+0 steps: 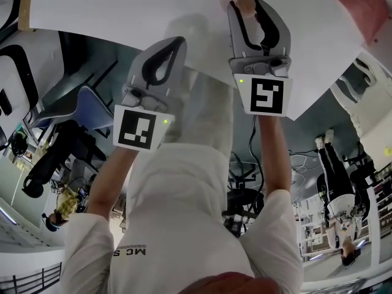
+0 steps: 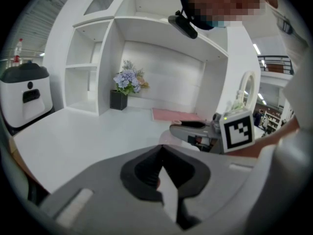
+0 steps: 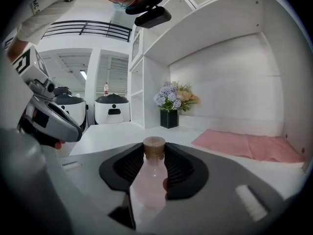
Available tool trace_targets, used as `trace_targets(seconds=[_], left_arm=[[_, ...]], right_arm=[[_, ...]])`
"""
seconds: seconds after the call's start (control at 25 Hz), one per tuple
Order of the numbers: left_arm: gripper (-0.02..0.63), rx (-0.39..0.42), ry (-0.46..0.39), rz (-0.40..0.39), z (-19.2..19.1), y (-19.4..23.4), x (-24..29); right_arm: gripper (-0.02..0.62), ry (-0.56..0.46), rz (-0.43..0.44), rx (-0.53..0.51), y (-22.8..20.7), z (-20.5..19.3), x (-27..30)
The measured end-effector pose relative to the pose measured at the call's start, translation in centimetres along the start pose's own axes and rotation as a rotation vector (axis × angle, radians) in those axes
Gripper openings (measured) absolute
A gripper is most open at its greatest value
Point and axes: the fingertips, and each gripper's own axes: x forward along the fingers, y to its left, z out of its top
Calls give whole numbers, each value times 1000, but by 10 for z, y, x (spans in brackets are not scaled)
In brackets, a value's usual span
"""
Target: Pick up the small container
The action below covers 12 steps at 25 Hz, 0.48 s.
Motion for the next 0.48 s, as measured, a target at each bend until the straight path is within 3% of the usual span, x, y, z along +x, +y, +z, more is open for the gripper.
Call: trace_targets(seconds=[0.48], left_arm=[[0,8,8,-11,-8,-9,-3]], right_arm=[[126,7,2,11,2,-4,-10]])
